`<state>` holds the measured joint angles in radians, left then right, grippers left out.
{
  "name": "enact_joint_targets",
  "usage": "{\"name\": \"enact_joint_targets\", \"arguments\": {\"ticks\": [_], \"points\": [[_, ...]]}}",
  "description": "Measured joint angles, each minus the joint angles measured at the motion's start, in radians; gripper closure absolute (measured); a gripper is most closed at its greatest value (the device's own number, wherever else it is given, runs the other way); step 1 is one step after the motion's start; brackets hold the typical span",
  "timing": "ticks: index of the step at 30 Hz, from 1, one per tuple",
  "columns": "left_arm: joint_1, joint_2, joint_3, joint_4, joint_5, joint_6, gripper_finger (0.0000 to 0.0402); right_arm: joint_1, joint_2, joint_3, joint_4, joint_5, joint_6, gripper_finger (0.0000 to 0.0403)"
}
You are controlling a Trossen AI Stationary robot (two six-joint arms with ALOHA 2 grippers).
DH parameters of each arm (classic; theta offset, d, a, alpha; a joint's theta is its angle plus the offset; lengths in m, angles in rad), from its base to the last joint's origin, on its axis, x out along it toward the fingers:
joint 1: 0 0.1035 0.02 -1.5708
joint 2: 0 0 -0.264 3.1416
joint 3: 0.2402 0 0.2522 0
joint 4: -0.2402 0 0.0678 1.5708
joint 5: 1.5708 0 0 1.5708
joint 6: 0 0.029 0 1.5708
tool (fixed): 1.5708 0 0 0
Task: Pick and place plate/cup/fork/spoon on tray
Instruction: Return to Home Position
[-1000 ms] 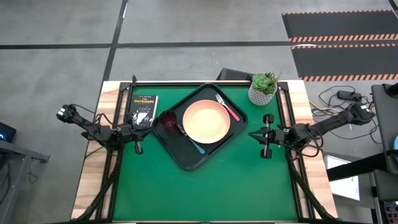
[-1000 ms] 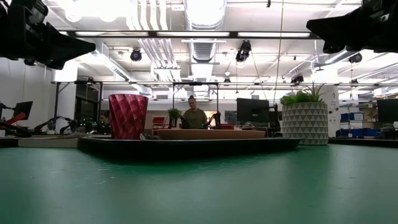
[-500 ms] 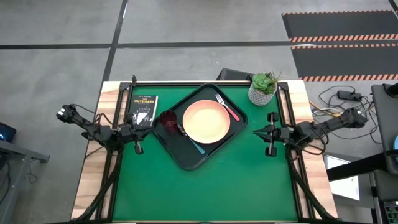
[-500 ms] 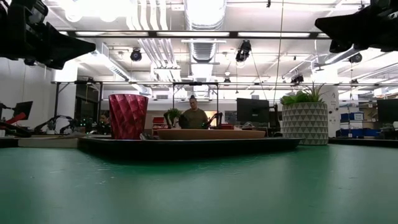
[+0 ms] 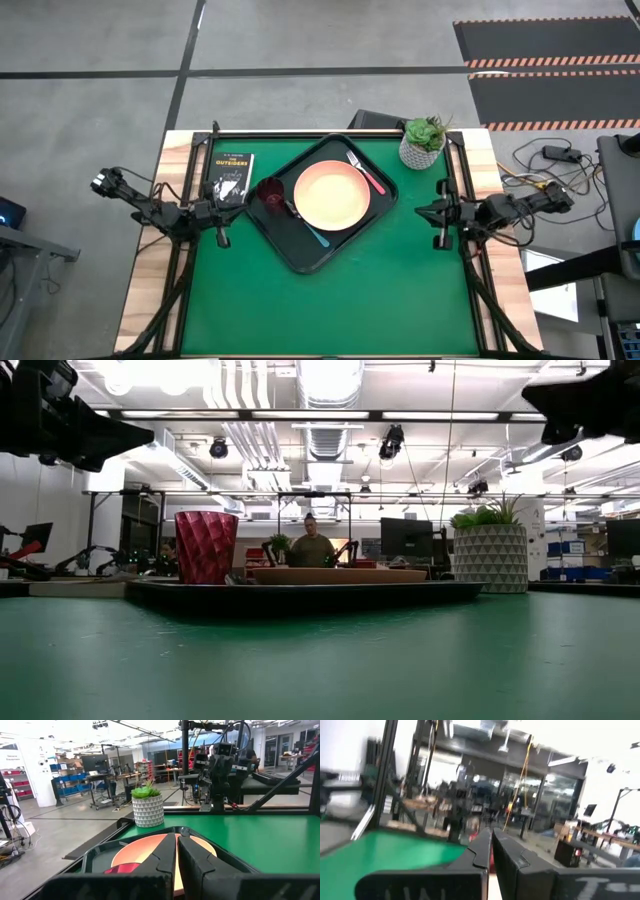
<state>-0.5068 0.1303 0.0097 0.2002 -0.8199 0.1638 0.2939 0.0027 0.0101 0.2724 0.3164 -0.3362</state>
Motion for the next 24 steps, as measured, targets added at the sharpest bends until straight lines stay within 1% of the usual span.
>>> {"name": "enact_joint_targets", "arguments": {"ticks": [2,11,17,24], "points": [[0.000,-0.001,0.000,0.000,0.000,0.000,0.0402,0.000,-0.002,0.000,-0.032,0.000,0.002,0.0394],[0.000,-0.002,0.000,0.000,0.000,0.000,0.0402,0.000,0.000,0.000,-0.049,0.001,0.003,0.0394],[0.001,0.000,0.000,0.000,0.000,0.000,0.0402,0.000,0.001,0.000,-0.059,0.074,-0.023,0.0394],[0.001,0.005,0.000,0.000,0.000,0.000,0.0402,0.000,0.009,0.000,-0.059,0.078,-0.011,0.0394]]}}
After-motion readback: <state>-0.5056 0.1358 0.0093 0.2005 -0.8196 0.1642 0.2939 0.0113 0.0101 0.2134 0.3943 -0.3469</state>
